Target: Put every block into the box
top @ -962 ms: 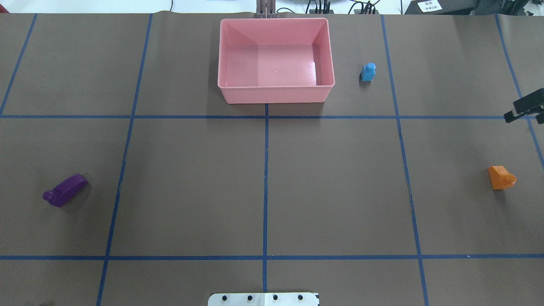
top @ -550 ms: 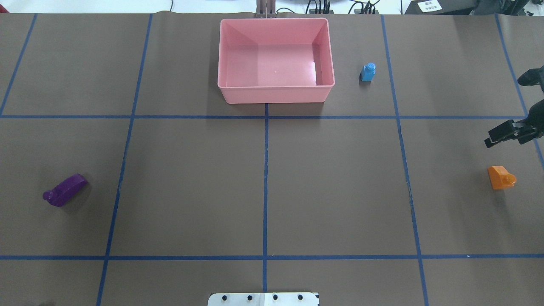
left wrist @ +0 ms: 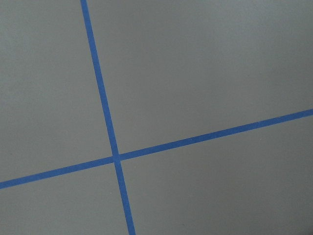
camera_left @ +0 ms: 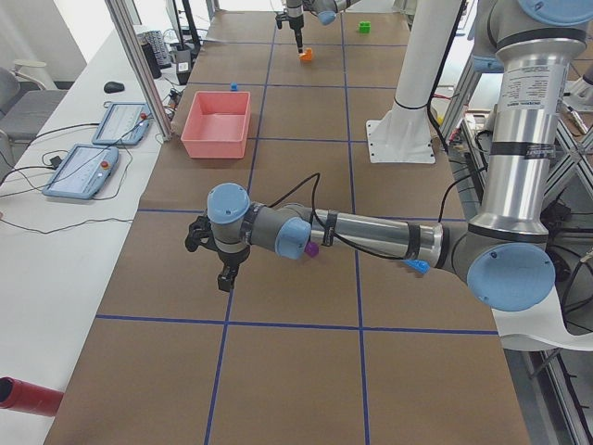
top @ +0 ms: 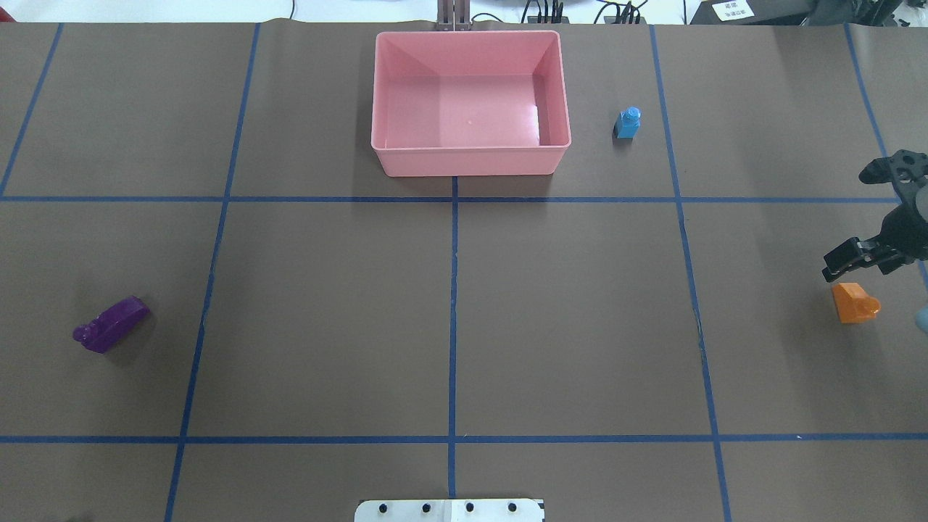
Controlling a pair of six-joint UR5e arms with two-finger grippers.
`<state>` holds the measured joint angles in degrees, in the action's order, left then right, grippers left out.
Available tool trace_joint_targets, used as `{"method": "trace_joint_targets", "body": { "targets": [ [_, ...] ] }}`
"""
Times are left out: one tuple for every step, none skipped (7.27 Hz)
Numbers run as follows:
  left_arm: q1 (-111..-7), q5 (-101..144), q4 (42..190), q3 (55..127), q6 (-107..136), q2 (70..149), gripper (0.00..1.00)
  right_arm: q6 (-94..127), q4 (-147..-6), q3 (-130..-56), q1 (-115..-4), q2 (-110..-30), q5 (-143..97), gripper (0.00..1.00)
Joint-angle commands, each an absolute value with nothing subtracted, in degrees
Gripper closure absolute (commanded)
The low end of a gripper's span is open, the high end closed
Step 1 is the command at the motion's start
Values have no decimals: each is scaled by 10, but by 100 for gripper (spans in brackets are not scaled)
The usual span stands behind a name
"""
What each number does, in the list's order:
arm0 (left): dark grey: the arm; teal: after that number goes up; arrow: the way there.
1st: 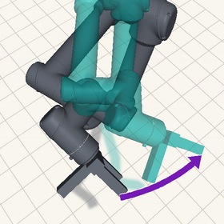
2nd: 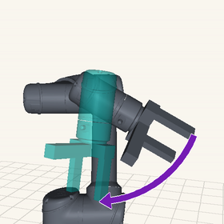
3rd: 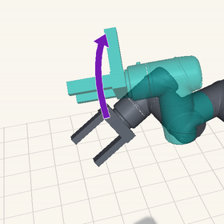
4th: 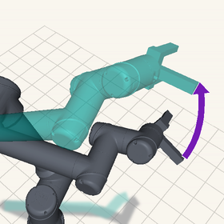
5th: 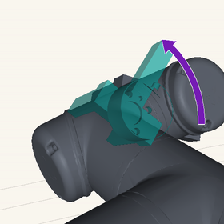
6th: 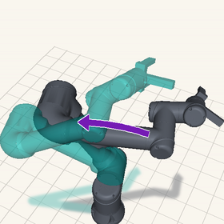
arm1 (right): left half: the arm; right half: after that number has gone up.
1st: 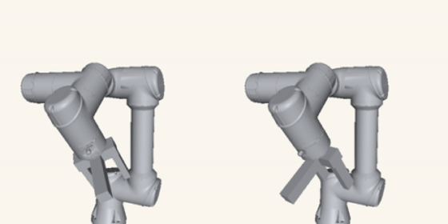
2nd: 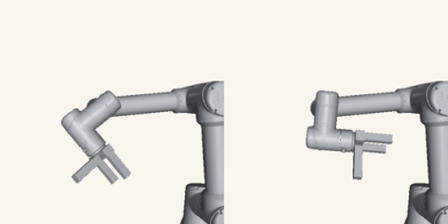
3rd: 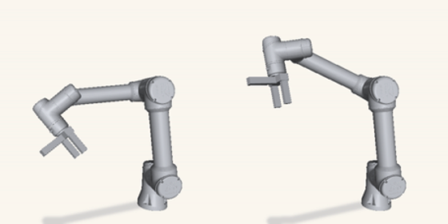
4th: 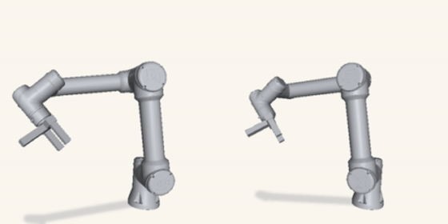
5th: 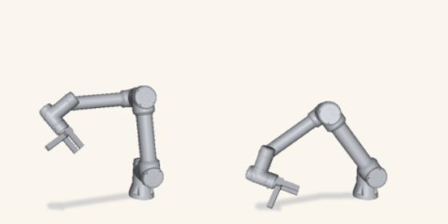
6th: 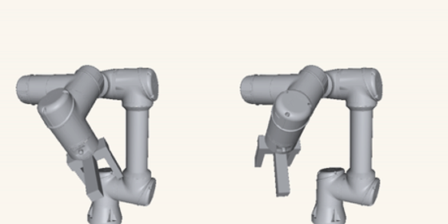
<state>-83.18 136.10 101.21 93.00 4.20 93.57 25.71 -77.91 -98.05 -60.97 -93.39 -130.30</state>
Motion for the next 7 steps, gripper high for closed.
{"method": "trace_joint_targets", "body": {
  "targets": [
    [-830, 1362, 1012, 931, 45, 938, 0, 255, -779, -949, -601, -934, -1303, 0],
    [-830, 1363, 1012, 931, 46, 940, 0, 255, -780, -945, -594, -933, -1303, 0],
    [-830, 1365, 1012, 934, 53, 941, 0, 255, -780, -940, -584, -934, -1302, 1],
    [-830, 1365, 1012, 935, 54, 949, 0, 256, -780, -939, -578, -934, -1304, 8],
    [-830, 1364, 1012, 933, 54, 957, 0, 256, -784, -940, -576, -937, -1309, 39],
    [-830, 1364, 1012, 933, 63, 962, 0, 256, -784, -940, -576, -944, -1307, 79],
    [-829, 1365, 1012, 934, 76, 968, 0, 256, -780, -941, -576, -951, -1302, 100]
  ]
}}
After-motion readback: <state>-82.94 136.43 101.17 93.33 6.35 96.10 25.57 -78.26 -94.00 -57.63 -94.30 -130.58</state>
